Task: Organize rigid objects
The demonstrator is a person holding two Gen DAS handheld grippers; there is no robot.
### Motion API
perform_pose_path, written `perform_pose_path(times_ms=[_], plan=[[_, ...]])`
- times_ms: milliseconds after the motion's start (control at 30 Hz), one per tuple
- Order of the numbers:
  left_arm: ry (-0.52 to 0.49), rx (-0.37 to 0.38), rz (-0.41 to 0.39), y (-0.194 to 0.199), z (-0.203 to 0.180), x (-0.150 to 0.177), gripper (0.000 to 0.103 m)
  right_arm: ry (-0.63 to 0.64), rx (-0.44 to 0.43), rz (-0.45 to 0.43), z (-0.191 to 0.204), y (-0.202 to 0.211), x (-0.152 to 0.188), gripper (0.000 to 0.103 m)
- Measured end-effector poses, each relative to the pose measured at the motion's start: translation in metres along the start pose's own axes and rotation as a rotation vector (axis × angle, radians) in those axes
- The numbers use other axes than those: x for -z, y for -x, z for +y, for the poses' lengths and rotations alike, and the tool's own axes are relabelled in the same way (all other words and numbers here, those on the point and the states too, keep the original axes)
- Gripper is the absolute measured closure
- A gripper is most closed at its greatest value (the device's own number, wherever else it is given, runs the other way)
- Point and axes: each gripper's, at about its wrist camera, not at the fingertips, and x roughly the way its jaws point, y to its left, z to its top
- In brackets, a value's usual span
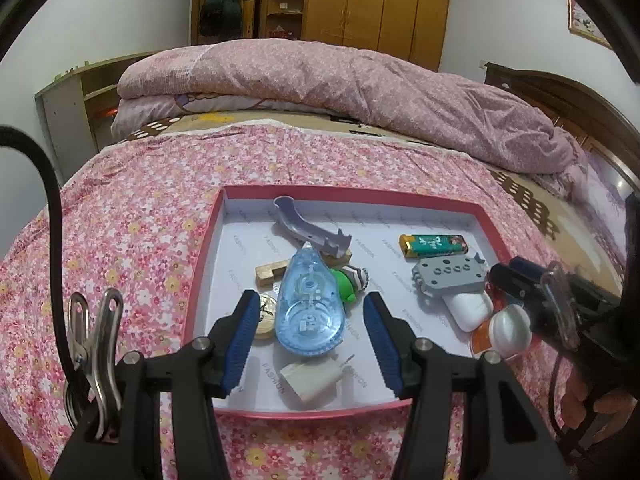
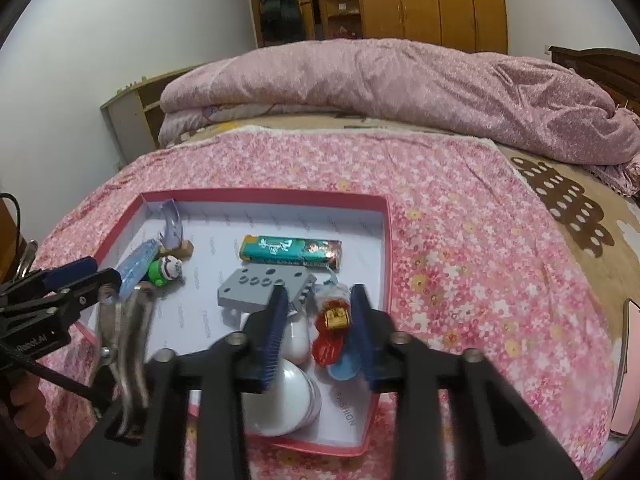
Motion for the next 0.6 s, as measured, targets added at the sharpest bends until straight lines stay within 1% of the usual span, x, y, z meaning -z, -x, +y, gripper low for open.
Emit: perform_pose_path(times_ms=[67,133,200,300,367,400,433,500,600], plan=[[-0.007,0.008,0.005,0.001,-0.001,0.000,0.046,-0.001,-0.004,-0.017,0.002,0.007,0.000,0.063],[-0.011,0.011,0.006,0.004,-0.003,0.000,0.046,0.007,-0.002,-0.032,0.006,0.014,0.000,0.056],[-0.012,0.012,0.003,0.007,-0.004,0.000,0.046,0.014,0.000,-0.050,0.010,0.021,0.001,0.053],[-0.018,0.012,0.006,0.012,-0.006,0.001,0.046,0.023,-0.010,-0.071,0.016,0.032,0.004,0.053],[-0.026,0.013,0.008,0.016,-0.007,0.003,0.046,0.021,-0.019,-0.073,0.019,0.038,0.006,0.046],[-0.032,0.014,0.009,0.018,-0.008,0.005,0.046,0.015,-0.021,-0.068,0.020,0.041,0.008,0.038],[-0.037,0.011,0.010,0.019,-0.010,0.005,0.046,0.009,-0.019,-0.062,0.021,0.043,0.009,0.035],[-0.043,0.007,0.012,0.023,-0.012,0.007,0.046,-0.002,-0.014,-0.052,0.024,0.048,0.013,0.034],[-0.037,0.016,0.013,0.032,-0.013,0.009,0.046,-0.009,-0.008,-0.050,0.027,0.057,0.017,0.029]])
